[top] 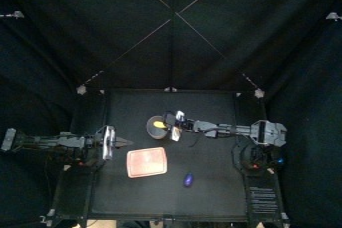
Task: Pick the corn then place it in the grey bowl
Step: Drop corn in the grey bowl and return to neutral
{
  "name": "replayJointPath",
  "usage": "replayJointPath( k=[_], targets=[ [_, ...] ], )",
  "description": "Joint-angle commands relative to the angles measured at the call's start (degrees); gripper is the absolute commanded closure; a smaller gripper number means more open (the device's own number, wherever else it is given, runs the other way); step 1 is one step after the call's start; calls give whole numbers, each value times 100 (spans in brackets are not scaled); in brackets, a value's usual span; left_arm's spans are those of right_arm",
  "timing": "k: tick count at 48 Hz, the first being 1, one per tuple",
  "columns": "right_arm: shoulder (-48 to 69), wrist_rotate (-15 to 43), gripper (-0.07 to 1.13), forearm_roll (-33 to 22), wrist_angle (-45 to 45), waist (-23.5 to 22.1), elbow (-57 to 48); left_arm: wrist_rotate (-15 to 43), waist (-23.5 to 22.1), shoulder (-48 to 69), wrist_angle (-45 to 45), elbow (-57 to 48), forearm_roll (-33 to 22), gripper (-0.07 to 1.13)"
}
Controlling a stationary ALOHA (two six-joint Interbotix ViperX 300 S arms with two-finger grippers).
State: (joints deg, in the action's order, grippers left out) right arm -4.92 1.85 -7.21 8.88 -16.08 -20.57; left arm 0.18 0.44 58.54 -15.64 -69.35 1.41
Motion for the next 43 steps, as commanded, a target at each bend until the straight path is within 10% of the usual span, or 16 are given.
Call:
replayJointPath(
  k=[1,14,43],
  targets=[
    [0,-18,35,26,-70,-26,237,9,9,-9,-26,97,9,107],
    [53,-26,12,0,-70,26,343,9,9,-9,-26,97,0,107],
    [3516,35,11,-26,-984,396,-1890,18,9,35,-26,88,62,107]
  ],
)
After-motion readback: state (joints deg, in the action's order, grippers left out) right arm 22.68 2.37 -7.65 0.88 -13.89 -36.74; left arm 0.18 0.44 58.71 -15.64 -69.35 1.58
